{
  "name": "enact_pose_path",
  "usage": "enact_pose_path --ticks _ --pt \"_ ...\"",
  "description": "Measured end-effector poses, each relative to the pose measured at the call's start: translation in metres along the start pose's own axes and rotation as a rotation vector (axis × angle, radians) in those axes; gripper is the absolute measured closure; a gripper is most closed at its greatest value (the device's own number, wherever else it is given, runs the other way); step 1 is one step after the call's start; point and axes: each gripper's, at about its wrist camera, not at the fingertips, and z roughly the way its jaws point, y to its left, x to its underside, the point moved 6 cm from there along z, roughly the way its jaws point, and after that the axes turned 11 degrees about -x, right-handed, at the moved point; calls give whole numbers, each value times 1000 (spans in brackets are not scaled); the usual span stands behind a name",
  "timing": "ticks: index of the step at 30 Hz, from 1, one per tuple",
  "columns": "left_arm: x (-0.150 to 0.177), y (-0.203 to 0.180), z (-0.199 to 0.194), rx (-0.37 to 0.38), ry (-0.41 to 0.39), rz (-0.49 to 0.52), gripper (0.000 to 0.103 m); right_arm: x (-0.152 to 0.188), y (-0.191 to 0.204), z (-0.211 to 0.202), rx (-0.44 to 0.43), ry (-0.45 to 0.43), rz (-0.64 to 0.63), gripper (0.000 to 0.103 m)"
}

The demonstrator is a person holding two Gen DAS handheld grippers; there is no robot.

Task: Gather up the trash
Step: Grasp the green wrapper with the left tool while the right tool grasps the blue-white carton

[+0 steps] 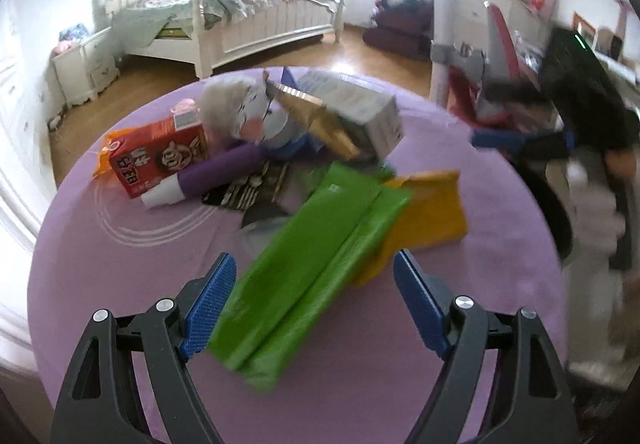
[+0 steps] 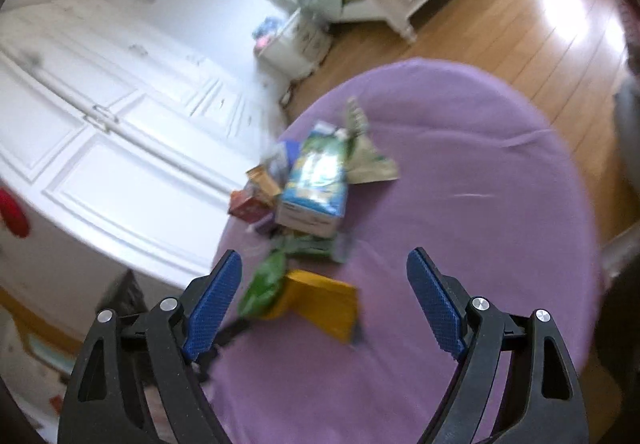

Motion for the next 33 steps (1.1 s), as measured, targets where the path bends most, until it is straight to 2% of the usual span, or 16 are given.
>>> enact_pose_path --ticks 4,6,13,14,15,16,17,18,23,29,33 --pt "0 9 12 25 18 13 23 -11 -7 37 -25 39 112 19" --pt "-2 12 16 64 23 -2 23 -17 -13 53 -32 49 163 19" --pt "-8 9 23 121 37 4 24 -34 -19 85 4 57 177 20" --pt "-9 9 24 133 41 -1 26 -35 -19 88 5 54 172 22" --pt "-10 10 24 138 42 -6 29 -32 -20 87 3 54 167 40" --pt "-11 11 24 142 46 -9 41 -31 -18 88 -25 56 171 48" --pt "-10 11 25 148 56 -15 46 -29 -18 87 -34 54 176 52" --pt "-8 11 25 150 59 -22 47 -31 -15 86 -30 47 167 52" --pt "-5 12 13 151 33 -45 61 -20 3 59 -77 -12 118 53" --pt "-3 16 -15 131 -34 -113 62 -7 25 7 -108 -115 63 53" --pt "-14 9 -29 136 -75 -152 62 5 27 -31 -97 -173 30 53"
